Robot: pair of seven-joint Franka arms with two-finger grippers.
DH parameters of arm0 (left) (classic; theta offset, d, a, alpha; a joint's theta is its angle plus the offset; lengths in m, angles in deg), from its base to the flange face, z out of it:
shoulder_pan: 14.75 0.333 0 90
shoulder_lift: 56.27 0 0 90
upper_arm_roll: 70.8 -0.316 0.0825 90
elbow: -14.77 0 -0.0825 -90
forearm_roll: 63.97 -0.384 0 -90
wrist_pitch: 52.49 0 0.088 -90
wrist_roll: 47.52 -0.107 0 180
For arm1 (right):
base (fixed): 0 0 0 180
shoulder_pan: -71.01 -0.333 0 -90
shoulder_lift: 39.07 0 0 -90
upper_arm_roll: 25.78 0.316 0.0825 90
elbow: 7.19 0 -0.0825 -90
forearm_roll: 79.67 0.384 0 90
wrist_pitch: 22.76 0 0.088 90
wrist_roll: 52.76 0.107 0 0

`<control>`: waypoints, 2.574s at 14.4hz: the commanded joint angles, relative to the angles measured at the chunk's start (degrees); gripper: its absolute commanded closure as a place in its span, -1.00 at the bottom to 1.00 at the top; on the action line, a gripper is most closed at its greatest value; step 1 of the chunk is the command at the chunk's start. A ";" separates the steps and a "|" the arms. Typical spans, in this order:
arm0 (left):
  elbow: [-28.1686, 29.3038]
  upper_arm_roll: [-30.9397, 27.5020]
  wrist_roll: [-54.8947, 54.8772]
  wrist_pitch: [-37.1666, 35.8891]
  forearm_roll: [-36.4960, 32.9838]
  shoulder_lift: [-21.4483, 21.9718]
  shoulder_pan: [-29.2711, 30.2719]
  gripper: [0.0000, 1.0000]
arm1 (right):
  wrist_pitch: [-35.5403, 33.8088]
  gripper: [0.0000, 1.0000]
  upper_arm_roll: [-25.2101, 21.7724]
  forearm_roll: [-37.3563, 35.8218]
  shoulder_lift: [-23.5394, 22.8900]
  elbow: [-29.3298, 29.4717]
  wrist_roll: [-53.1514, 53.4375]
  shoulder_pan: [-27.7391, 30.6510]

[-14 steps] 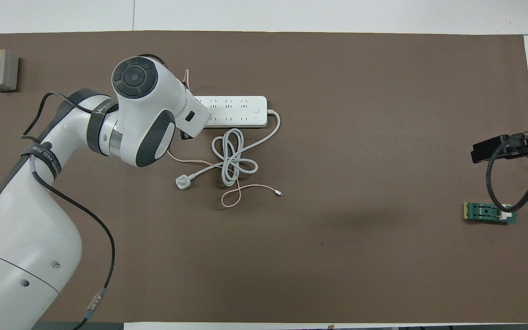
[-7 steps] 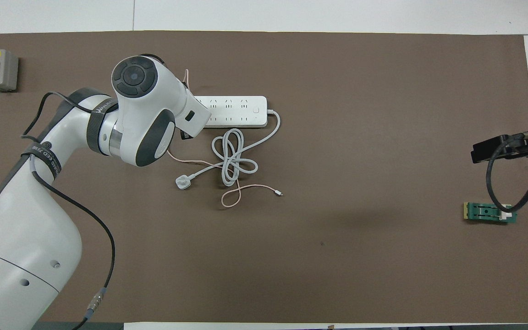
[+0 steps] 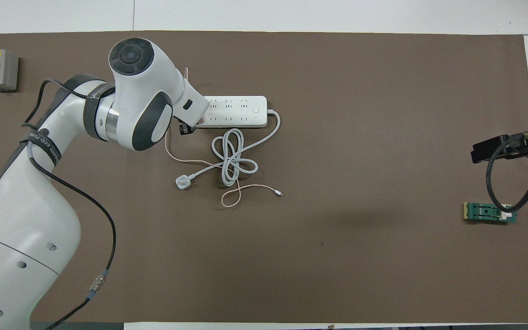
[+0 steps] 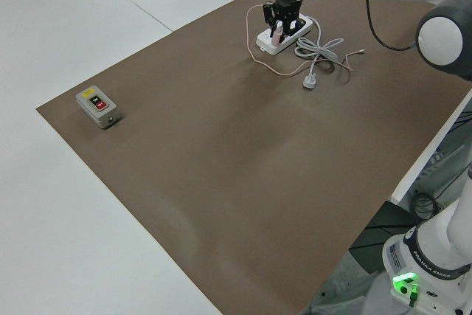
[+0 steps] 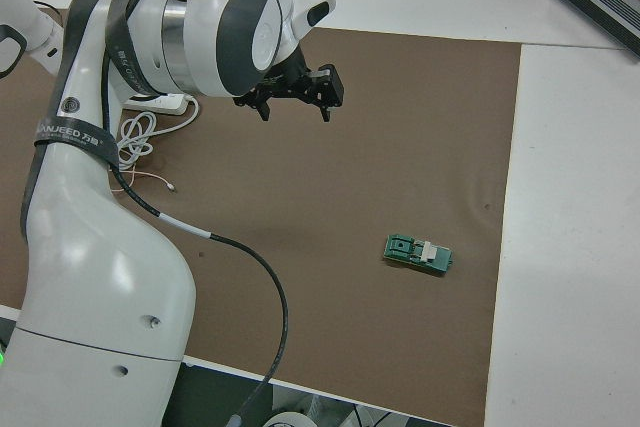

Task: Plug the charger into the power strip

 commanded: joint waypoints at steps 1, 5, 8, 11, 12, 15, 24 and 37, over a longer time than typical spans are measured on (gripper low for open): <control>0.21 0.64 -3.35 3.00 1.15 -4.38 1.08 1.00 | 0.66 -1.00 0.51 -0.72 0.81 -0.78 0.52 0.32; 0.13 0.64 -5.04 3.89 1.24 -4.90 1.61 1.00 | 0.66 -1.00 0.52 -0.72 0.81 -0.78 0.61 0.32; -0.14 0.64 -5.39 3.62 1.24 -6.14 1.43 1.00 | 0.66 -1.00 0.52 -0.72 0.81 -0.78 0.61 0.32; -0.31 0.12 -4.95 2.84 0.02 -6.14 0.73 1.00 | 0.66 -1.00 0.43 -0.72 0.81 -0.78 0.52 0.32; -0.75 0.11 -4.95 2.05 -1.38 -6.14 0.03 1.00 | 0.66 -1.00 0.43 -0.72 0.81 -0.78 0.61 0.32; -0.84 0.11 -4.69 2.13 -4.11 -6.22 -0.76 1.00 | 0.66 -1.00 0.43 -0.72 0.81 -0.69 0.52 0.41; -1.02 0.11 -4.16 2.57 -3.59 -6.14 -1.12 0.64 | 0.66 -1.00 0.43 -0.72 0.81 -0.78 0.52 0.41; -2.78 -0.24 -0.73 -4.18 5.64 8.08 3.71 -1.00 | 0.66 -1.00 0.43 -0.72 0.81 -0.78 0.43 0.41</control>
